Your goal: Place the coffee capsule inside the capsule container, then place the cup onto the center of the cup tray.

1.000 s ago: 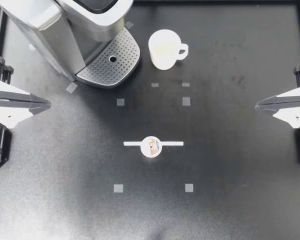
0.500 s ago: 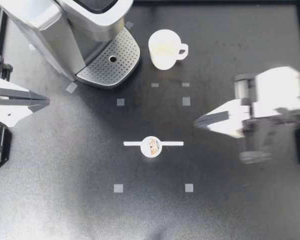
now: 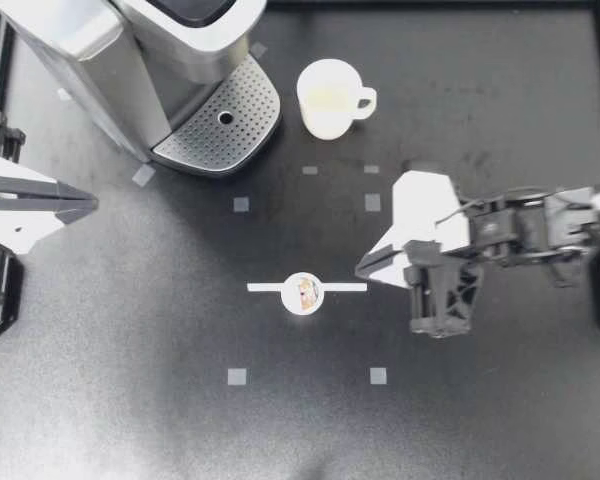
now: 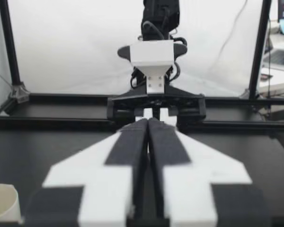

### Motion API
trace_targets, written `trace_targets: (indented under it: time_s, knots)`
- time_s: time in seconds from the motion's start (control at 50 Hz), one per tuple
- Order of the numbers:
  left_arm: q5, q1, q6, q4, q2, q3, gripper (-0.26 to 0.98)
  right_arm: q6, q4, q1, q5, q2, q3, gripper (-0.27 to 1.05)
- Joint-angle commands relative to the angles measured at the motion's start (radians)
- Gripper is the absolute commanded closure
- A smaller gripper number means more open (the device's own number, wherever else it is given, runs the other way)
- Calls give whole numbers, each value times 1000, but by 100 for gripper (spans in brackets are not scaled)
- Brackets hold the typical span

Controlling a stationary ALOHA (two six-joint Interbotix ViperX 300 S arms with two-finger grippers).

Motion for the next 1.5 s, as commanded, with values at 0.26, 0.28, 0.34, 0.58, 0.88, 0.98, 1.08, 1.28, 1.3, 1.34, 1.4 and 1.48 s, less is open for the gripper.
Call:
trace_targets:
  time_s: [0.26, 0.28, 0.34, 0.58, 0.88, 0.98, 1.08, 1.28, 1.3, 1.34, 1.4, 1.48]
  knots:
    - [-11, 3, -2, 2, 5, -6, 62, 5, 3, 3, 44, 52, -58, -12]
    - [-11, 3, -2, 2, 3, -6, 62, 5, 3, 3, 44, 58, -60, -15]
    - [-11, 3, -2, 2, 5, -6, 62, 3, 3, 3, 51, 78, -67, -20]
    - [-11, 3, -2, 2, 3, -5, 62, -6, 2, 3, 63, 176, -121, -19]
    - [-11, 3, -2, 2, 3, -3, 62, -9, 0, 6, 63, 245, -181, -19]
    - [-11, 3, -2, 2, 2, -3, 62, -9, 0, 15, 63, 267, -196, -19]
    - [-9, 3, 0, 2, 2, -3, 62, -9, 0, 20, 64, 281, -207, -19]
    - [-11, 3, 2, 2, 2, -3, 62, -8, 0, 18, 63, 295, -215, -19]
    - [-11, 3, 2, 2, 2, -3, 62, -8, 0, 18, 63, 296, -216, -19]
    - [-9, 3, 2, 2, 2, -3, 62, -9, 0, 18, 63, 301, -218, -19]
    - [-11, 3, 2, 2, 2, -5, 62, -9, 0, 18, 63, 308, -222, -19]
    - [-11, 3, 3, 2, 2, -3, 62, -11, -2, 18, 64, 321, -232, -19]
